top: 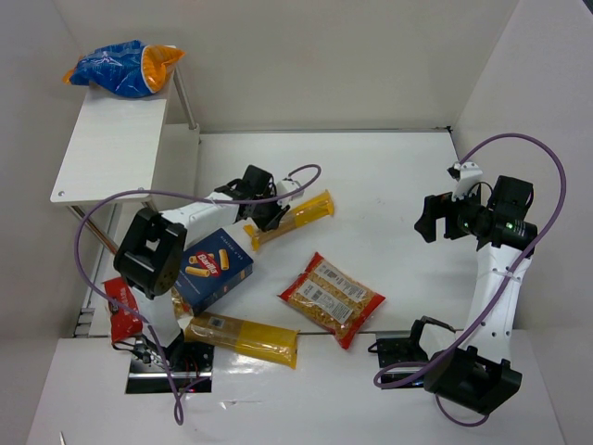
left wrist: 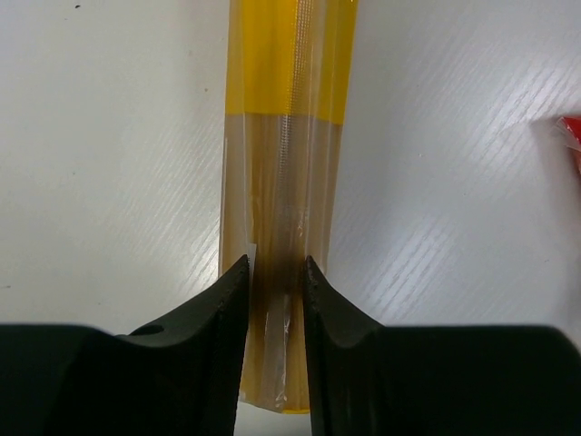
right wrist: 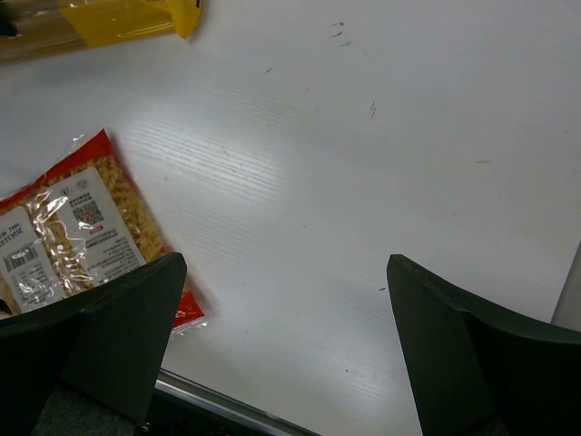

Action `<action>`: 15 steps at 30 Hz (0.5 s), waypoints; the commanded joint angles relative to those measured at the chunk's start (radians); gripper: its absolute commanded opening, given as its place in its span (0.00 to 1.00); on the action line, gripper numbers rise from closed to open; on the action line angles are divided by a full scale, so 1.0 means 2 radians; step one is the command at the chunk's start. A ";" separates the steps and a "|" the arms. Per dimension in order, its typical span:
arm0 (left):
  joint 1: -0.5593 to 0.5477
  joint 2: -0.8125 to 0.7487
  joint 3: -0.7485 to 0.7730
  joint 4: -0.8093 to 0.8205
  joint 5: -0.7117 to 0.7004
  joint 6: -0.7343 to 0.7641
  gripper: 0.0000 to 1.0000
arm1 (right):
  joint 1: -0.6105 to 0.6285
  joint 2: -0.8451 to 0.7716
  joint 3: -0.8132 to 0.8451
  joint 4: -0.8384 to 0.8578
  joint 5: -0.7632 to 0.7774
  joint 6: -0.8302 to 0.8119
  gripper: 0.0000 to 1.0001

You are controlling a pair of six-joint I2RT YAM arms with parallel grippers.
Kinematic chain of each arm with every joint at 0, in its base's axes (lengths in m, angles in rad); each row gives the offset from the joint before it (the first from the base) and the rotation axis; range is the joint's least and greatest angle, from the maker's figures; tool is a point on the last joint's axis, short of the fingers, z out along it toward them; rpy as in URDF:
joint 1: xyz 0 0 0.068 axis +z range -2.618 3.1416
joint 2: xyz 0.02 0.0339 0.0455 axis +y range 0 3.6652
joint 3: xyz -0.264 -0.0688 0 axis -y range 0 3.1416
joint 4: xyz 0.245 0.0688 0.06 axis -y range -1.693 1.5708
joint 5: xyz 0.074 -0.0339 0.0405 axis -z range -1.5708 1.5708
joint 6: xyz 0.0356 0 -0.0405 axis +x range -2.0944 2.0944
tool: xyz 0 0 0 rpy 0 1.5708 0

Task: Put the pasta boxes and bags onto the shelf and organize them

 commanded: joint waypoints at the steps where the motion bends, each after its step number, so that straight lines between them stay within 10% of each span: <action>1: 0.003 0.015 0.020 0.024 0.024 -0.007 0.35 | -0.004 -0.001 0.007 0.005 -0.010 0.002 1.00; 6: 0.003 0.025 0.037 0.018 0.029 -0.007 0.72 | -0.004 -0.001 0.007 0.005 -0.010 0.002 1.00; 15: -0.002 0.066 0.082 0.014 0.024 -0.002 0.79 | -0.013 -0.001 0.007 0.001 -0.010 0.002 1.00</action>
